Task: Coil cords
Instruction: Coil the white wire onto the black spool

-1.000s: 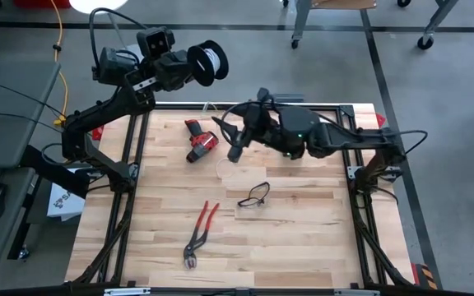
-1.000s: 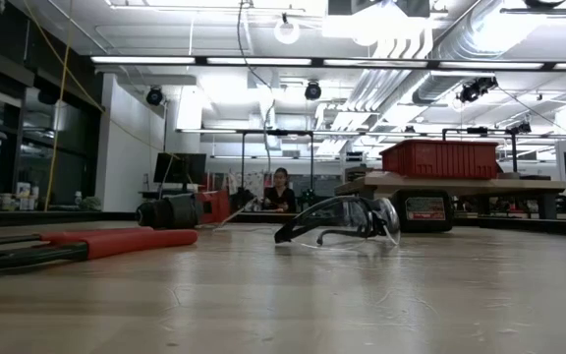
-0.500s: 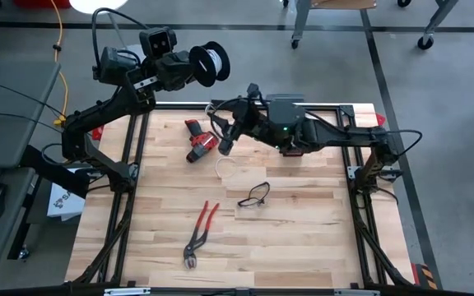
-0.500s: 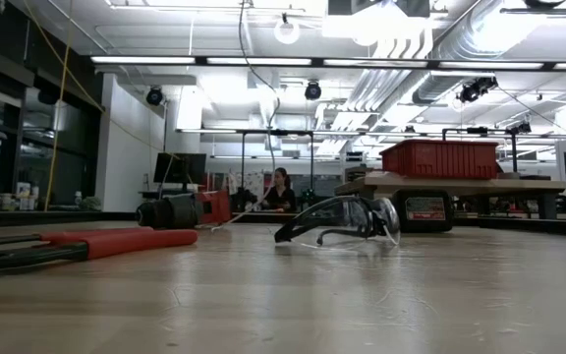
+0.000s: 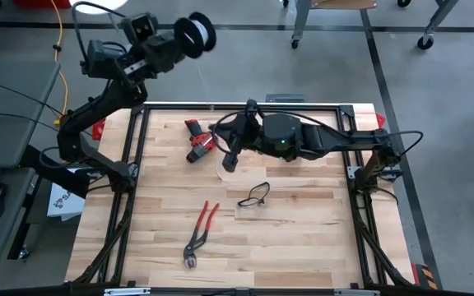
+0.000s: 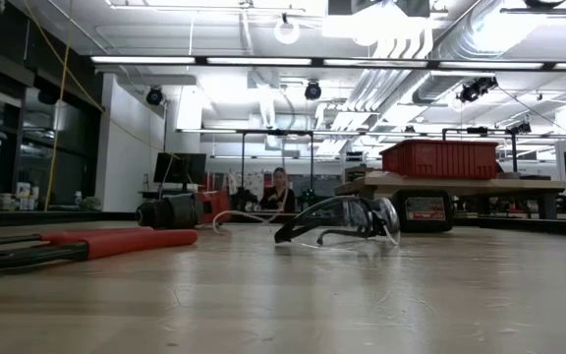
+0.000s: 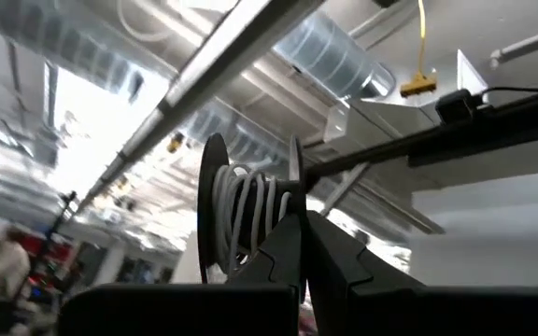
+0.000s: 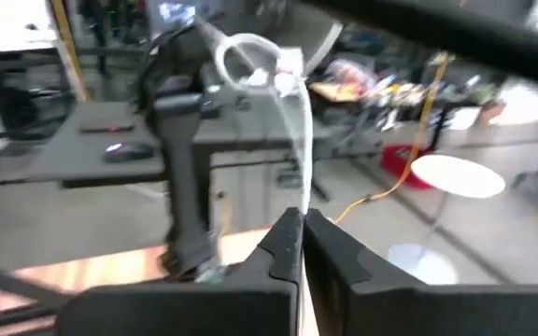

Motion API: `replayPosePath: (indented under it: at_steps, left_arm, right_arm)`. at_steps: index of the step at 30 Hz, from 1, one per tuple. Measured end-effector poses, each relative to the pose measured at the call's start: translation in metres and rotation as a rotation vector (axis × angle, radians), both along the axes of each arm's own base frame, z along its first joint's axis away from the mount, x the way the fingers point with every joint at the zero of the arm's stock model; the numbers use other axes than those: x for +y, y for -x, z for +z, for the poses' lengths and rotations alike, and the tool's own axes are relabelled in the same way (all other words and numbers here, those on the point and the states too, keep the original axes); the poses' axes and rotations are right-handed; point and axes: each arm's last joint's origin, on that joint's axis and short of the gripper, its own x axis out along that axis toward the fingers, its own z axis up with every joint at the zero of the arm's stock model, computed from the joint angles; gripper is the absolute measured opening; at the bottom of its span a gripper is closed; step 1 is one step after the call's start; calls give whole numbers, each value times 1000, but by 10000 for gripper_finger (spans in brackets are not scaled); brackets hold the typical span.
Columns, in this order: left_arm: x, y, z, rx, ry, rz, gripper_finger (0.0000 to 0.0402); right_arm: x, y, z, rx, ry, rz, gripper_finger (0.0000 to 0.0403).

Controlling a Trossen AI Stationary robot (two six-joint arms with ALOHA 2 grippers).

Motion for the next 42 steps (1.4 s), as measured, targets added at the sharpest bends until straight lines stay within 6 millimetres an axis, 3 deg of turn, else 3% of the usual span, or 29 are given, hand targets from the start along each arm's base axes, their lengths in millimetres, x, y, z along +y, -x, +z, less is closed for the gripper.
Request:
replayPosePath:
  at_steps: [7, 15, 29, 42]
  left_arm:
    - [3, 25, 11, -91, -31, 144, 0]
    - [4, 39, 16, -67, -65, 161, 0]
    - [17, 43, 4, 224, -55, 147, 0]
    - [18, 76, -13, 549, 2, 197, 0]
  right_arm:
    - [7, 0, -6, 33, -109, 121, 1]
    - [16, 10, 2, 26, -237, 284, 0]
    - [30, 46, 17, 90, -283, 321, 1]
    - [41, 82, 37, 95, -212, 388, 0]
